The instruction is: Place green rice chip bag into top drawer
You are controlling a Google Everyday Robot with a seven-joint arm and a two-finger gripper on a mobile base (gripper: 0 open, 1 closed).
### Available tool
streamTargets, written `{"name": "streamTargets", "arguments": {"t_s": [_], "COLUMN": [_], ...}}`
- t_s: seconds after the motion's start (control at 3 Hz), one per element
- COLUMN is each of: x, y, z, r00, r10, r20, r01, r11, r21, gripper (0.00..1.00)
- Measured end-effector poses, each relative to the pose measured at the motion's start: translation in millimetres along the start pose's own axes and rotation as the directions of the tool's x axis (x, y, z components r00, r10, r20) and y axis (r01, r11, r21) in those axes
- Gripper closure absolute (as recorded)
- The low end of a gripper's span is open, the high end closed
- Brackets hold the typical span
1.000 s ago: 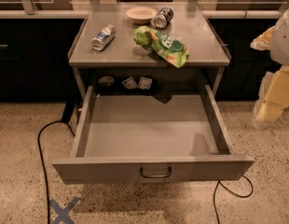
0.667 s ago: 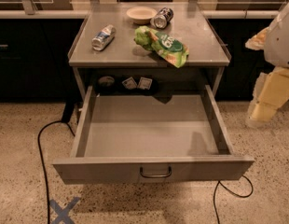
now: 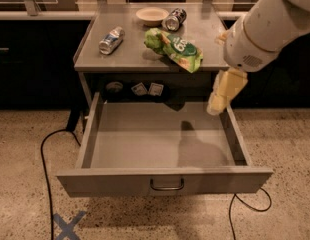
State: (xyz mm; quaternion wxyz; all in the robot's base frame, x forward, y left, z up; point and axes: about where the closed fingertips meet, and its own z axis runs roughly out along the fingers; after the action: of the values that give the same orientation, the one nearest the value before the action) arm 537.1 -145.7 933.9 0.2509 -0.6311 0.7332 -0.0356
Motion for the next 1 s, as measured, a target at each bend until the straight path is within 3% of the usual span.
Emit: {"name": "streamTargets", "arguments": {"t_s": [0.33,0.67,1.0], "x": [-19.7,-28.0,-48.7], "y": [-50.6,-108.0,-172.3], "z": [49.9,98.0,125.1], "r00": [0.997,0.997,0.998], "r10": [0.048,0.071,0.055], "r20": [0.056,0.043,0.033], "r01": [-0.051,-0.074,-0.058], "r11": [0.9973,0.9946,0.9949], "r21": [0.053,0.072,0.083], "gripper": [0.0,0.0,0.0]}}
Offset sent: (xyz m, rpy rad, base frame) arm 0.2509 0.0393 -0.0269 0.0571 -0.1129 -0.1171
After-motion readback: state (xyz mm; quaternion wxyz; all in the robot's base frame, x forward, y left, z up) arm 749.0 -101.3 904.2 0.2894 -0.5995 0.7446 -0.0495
